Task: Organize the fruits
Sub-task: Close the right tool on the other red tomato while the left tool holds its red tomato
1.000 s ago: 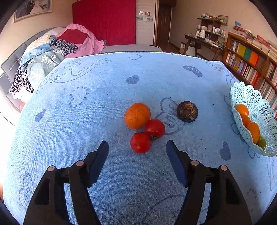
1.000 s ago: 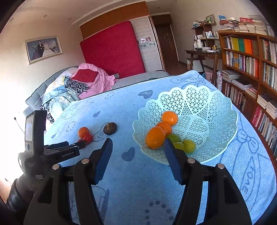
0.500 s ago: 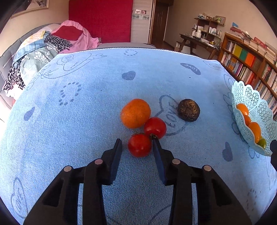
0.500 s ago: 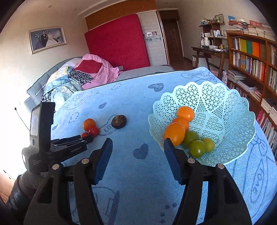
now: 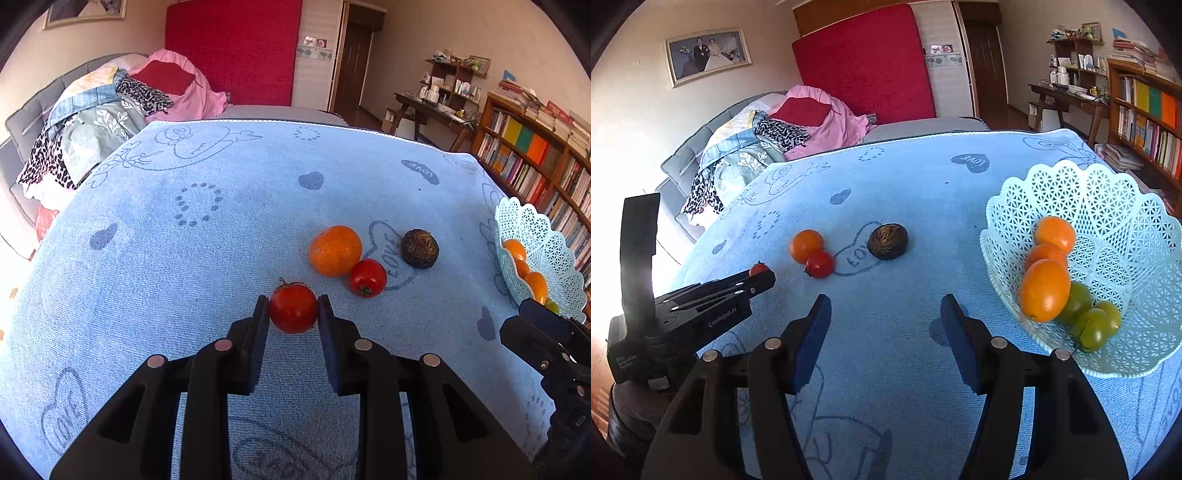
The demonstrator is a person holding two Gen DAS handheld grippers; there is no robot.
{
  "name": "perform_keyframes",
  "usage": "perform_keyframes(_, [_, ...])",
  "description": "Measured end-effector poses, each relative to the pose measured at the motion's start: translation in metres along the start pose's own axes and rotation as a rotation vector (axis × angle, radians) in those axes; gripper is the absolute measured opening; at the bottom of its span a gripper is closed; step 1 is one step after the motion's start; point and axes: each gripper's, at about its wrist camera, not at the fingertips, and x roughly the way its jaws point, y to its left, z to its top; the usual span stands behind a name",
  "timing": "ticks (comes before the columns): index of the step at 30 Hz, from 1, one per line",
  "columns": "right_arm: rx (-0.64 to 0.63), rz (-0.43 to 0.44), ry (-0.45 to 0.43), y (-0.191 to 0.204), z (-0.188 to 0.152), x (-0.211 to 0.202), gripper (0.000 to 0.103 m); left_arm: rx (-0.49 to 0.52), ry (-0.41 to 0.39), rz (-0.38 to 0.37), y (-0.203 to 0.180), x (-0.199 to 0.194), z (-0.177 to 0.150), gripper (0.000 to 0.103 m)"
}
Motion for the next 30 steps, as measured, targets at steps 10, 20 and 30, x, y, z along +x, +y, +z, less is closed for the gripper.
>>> perform_keyframes(10, [-0.081, 0.077, 0.091, 0.033, 0.017, 0.055, 0.063, -0.072, -0.026, 0.044, 0.024, -0.007, -0.003, 0.027])
perform_keyframes(20, [-0.144, 0.064, 0.134, 0.050, 0.027, 0.099, 0.046, -0.103, -0.034, 0.045, 0.032, -0.008, -0.005, 0.027])
perform_keyframes(30, [-0.142, 0.067, 0.138, 0.053, 0.029, 0.113, 0.034, -0.112, -0.027, 0.044, 0.034, -0.006, -0.006, 0.027])
